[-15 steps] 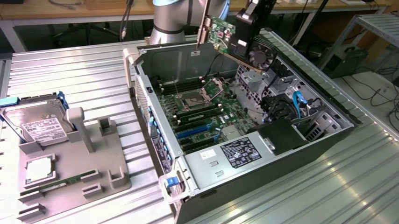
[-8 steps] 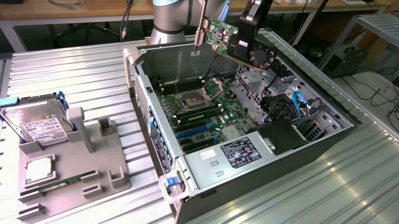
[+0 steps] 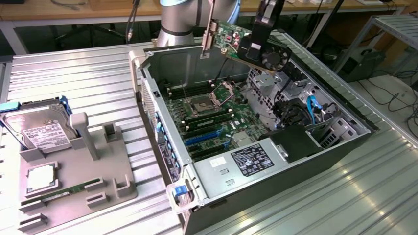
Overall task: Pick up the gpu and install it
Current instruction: 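Insert the gpu into the slot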
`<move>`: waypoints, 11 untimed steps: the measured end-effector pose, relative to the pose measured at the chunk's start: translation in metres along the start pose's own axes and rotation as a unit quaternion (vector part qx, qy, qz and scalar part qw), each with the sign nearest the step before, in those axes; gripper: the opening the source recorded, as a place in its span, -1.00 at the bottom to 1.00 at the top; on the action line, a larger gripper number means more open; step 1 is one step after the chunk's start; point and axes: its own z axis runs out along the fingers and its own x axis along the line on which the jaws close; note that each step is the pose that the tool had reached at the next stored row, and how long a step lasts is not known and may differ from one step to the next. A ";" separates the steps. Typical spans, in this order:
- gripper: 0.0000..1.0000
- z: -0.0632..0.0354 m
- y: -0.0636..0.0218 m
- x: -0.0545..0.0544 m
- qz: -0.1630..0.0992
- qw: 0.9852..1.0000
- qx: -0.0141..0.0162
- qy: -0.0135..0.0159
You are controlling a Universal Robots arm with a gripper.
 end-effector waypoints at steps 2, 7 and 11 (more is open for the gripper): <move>-0.44 0.0000 0.0001 0.000 -0.014 1.000 0.000 0.000; -0.44 0.0000 0.0003 0.000 -0.043 0.999 -0.001 0.000; -0.44 0.0000 0.0005 0.001 -0.063 0.998 -0.001 0.000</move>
